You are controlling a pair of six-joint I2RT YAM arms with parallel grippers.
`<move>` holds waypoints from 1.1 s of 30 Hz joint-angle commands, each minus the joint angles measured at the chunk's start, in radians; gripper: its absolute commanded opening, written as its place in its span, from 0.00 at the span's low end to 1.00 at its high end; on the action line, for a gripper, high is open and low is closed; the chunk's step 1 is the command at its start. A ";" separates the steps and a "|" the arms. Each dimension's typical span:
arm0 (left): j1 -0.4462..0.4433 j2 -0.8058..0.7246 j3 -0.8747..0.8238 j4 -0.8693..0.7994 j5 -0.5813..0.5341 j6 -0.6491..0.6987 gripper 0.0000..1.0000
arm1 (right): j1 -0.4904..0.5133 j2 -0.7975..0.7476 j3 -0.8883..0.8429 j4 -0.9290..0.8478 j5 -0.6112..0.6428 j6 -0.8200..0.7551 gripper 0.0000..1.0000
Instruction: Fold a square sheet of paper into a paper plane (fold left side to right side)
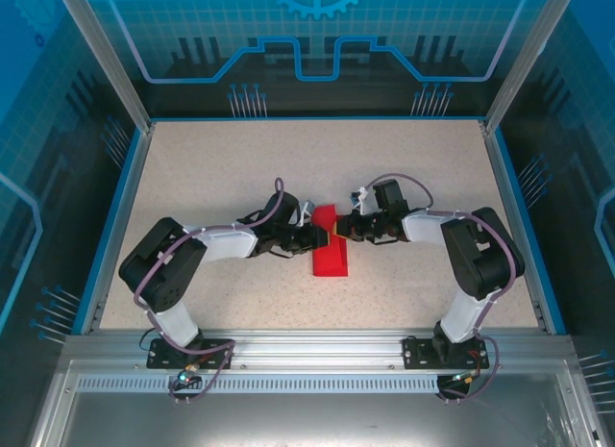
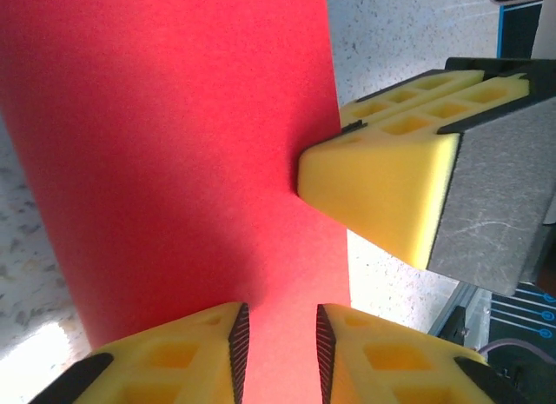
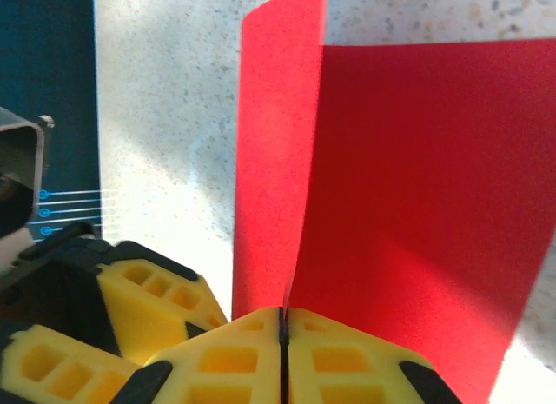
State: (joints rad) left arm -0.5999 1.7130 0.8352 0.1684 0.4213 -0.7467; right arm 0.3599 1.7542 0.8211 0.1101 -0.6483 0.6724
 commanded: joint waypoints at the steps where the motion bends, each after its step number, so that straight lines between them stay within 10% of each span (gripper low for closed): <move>1: -0.007 -0.078 0.014 -0.079 -0.066 0.045 0.34 | 0.007 -0.023 0.009 -0.099 0.058 -0.059 0.08; 17: -0.031 0.002 0.114 -0.271 -0.219 0.006 0.51 | 0.022 0.004 0.043 -0.182 0.159 -0.112 0.10; 33: -0.079 0.149 0.211 -0.372 -0.300 0.033 0.41 | 0.026 -0.067 0.018 -0.197 0.204 -0.124 0.24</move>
State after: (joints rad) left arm -0.6674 1.8351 1.0233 -0.1493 0.1524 -0.7307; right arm 0.3737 1.7405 0.8455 -0.0540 -0.4816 0.5678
